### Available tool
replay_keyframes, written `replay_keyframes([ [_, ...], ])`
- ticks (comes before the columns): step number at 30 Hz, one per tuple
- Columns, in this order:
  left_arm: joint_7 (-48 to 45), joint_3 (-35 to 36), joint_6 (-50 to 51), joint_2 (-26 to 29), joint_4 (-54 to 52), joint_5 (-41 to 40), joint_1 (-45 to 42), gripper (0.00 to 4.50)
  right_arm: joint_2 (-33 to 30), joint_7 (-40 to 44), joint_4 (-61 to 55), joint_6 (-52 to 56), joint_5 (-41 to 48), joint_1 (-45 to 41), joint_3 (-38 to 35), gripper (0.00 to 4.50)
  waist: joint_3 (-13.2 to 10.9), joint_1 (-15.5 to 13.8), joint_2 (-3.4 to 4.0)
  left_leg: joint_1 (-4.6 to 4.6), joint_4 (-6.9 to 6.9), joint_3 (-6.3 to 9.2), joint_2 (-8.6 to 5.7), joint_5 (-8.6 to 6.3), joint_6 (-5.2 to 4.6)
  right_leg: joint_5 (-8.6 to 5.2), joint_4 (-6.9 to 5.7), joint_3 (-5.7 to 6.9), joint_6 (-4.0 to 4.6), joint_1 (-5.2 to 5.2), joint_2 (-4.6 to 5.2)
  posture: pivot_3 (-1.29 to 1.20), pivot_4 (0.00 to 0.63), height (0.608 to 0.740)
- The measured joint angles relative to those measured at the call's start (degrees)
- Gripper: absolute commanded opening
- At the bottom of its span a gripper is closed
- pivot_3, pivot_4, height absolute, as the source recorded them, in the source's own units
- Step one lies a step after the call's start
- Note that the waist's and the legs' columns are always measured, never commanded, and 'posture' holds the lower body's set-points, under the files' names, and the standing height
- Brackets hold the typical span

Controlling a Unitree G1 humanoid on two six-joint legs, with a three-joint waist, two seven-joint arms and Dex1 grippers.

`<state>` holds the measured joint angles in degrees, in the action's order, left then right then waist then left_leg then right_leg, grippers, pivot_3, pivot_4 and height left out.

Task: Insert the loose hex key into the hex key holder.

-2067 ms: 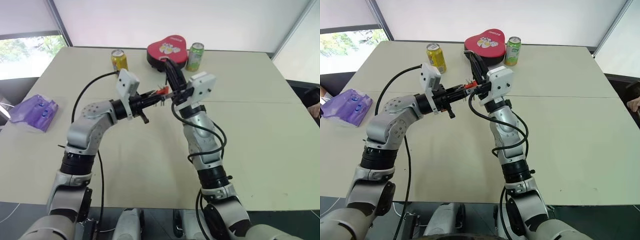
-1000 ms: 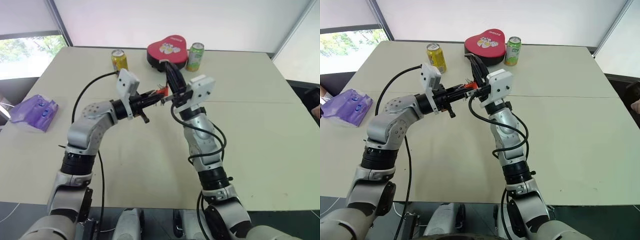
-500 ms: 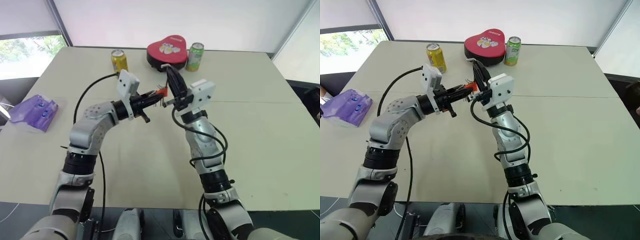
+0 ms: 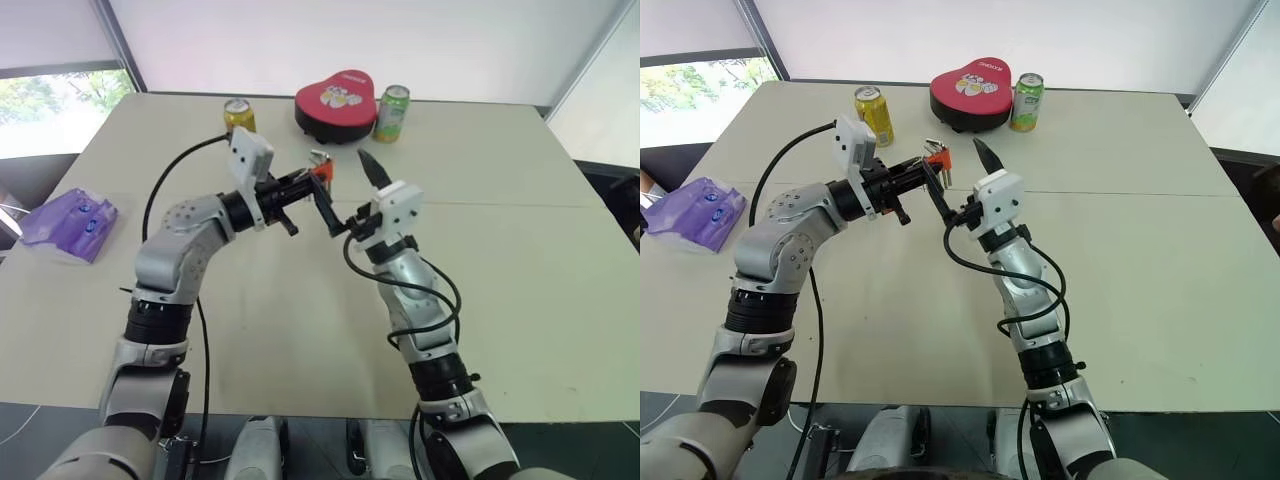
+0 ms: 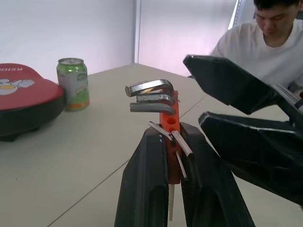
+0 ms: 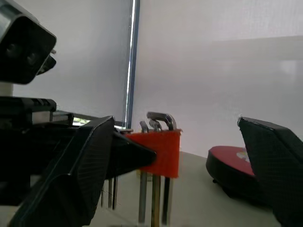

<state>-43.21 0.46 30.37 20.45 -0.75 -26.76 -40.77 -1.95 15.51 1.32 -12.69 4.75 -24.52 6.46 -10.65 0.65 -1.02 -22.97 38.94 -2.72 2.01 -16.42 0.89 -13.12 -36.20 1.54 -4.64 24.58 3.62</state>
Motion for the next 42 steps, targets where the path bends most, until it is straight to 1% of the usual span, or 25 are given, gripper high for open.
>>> replay_keyframes([
  [3, 0.05, -0.01, 0.9, -0.86, -0.35, -0.52, 0.44, 0.0, -4.35, 0.65, -4.15, 2.06, 0.6, 4.63, -2.5, 4.42, 0.0, -0.19, 0.0, -0.06, 0.01, 0.05, -0.05, 0.0, 0.0, -0.01, 0.04, -0.01, -0.01, -0.02, 0.01, 0.0, 0.15, 0.74],
  [5, 0.56, 0.16, 3.58, -2.59, -0.6, -2.52, 2.19, 0.0, -8.75, 1.56, -6.46, 4.47, 1.74, 9.09, -5.8, 4.42, 0.0, -0.21, 0.0, -0.1, 0.02, 0.05, -0.08, -0.01, -0.01, -0.01, 0.08, -0.03, -0.02, -0.02, 0.05, 0.0, 0.15, 0.74],
  [9, 1.86, -0.5, 10.68, -7.7, -0.28, -6.51, 5.4, 0.0, -14.6, 3.86, -9.81, 7.75, 4.14, 15.3, -10.59, 4.42, 0.0, -0.01, 0.0, -0.11, 0.06, 0.08, -0.07, -0.01, -0.03, -0.01, 0.05, -0.04, -0.02, 0.0, -0.01, 0.0, 0.15, 0.74],
  [12, 2.95, -1.23, 15.66, -11.87, 1.87, -9.1, 5.51, 0.0, -17.63, 4.7, -11.86, 9.3, 5.32, 17.49, -13.54, 4.42, 0.01, 0.01, 0.02, -0.07, 0.07, 0.1, -0.07, -0.01, -0.03, -0.01, 0.03, -0.04, -0.02, -0.01, -0.05, 0.0, 0.15, 0.74],
  [15, 4.48, -1.31, 20.06, -14.48, 5.58, -10.79, 5.39, 0.0, -18.39, 4.7, -12.98, 10.3, 5.65, 18.33, -15.34, 4.42, 0.01, 0.25, 0.02, -0.02, 0.06, 0.11, -0.07, -0.02, -0.04, -0.02, 0.02, -0.05, -0.03, -0.01, -0.1, 0.0, 0.15, 0.74],
  [18, 7.18, 0.35, 24.63, -16.94, 11.76, -11.77, 3.71, 0.0, -18.32, 4.54, -14.56, 11.21, 5.62, 19.58, -15.58, 4.42, 0.01, -0.02, 0.03, -0.04, 0.06, 0.14, -0.08, -0.02, -0.04, -0.03, 0.02, -0.04, -0.04, -0.02, -0.1, 0.0, 0.15, 0.74],
  [22, 9.9, 1.58, 28.56, -17.07, 18.01, -11.73, 2.84, 0.0, -17.7, 3.67, -16.38, 11.82, 5.48, 20.14, -15.53, 4.42, 0.01, 0.05, 0.03, -0.06, 0.06, 0.16, -0.08, -0.02, -0.05, -0.04, 0.03, -0.04, -0.05, -0.02, -0.1, 0.0, 0.15, 0.74],
  [26, 10.59, 2.73, 30.56, -15.89, 20.39, -11.48, 2.32, 0.0, -16.9, 2.8, -17.39, 12.14, 4.93, 20.83, -14.22, 4.42, 0.01, 0.0, 0.03, -0.06, 0.07, 0.16, -0.08, -0.02, -0.04, -0.04, 0.02, -0.04, -0.05, -0.02, -0.08, 0.0, 0.15, 0.74],
  [30, 10.11, 2.61, 31.9, -13.14, 19.56, -11.2, 2.72, 1.72, -16.62, 2.69, -17.39, 12.32, 4.52, 21.19, -13.5, 4.5, 0.02, 0.14, 0.03, -0.04, 0.06, 0.16, -0.07, -0.02, -0.04, -0.04, 0.01, -0.04, -0.04, -0.01, -0.09, 0.0, 0.15, 0.74],
  [35, 8.86, 2.57, 33.27, -9.25, 13.17, -11.61, 4.49, 4.36, -16.81, 3.2, -17.31, 12.32, 4.55, 20.74, -13.37, 4.5, 0.03, 0.11, 0.05, -0.01, 0.06, 0.26, -0.06, -0.02, -0.04, -0.04, 0.0, -0.08, -0.04, -0.03, -0.06, 0.0, 0.15, 0.74],
  [36, 8.34, 2.21, 33.06, -8.11, 11.51, -11.43, 4.96, 4.44, -17.1, 3.62, -17.26, 12.33, 4.56, 20.58, -13.34, 4.5, 0.03, 0.12, 0.05, 0.0, 0.06, 0.27, -0.06, -0.02, -0.04, -0.04, 0.0, -0.08, -0.04, -0.03, -0.07, 0.0, 0.15, 0.74],
  [38, 7.27, 0.51, 31.68, -5.26, 8.72, -10.25, 5.9, 4.44, -17.69, 4.61, -17.06, 12.52, 4.78, 19.82, -13.38, 4.5, 0.04, 0.18, 0.06, 0.04, 0.04, 0.28, -0.06, -0.02, -0.04, -0.04, -0.01, -0.09, -0.03, -0.03, -0.07, 0.0, 0.15, 0.74],
  [40, 5.42, -1.67, 28.8, -0.96, 5.91, -8.1, 7.49, 4.44, -19.59, 6.83, -16.83, 13.46, 5.53, 18.88, -13.34, 4.5, 0.03, 0.15, 0.07, 0.05, 0.03, 0.26, -0.06, -0.02, -0.04, -0.04, -0.02, -0.1, -0.02, -0.03, -0.07, 0.0, 0.15, 0.74],
  [42, 3.72, -2.01, 27.21, 1.72, 4.07, -7.11, 8.36, 4.44, -21.57, 9.1, -16.71, 14.31, 6.21, 18.22, -13.43, 4.5, 0.03, -0.01, 0.07, 0.03, 0.04, 0.26, -0.06, -0.02, -0.04, -0.05, 0.0, -0.1, -0.02, -0.04, -0.06, 0.0, 0.15, 0.74],
])
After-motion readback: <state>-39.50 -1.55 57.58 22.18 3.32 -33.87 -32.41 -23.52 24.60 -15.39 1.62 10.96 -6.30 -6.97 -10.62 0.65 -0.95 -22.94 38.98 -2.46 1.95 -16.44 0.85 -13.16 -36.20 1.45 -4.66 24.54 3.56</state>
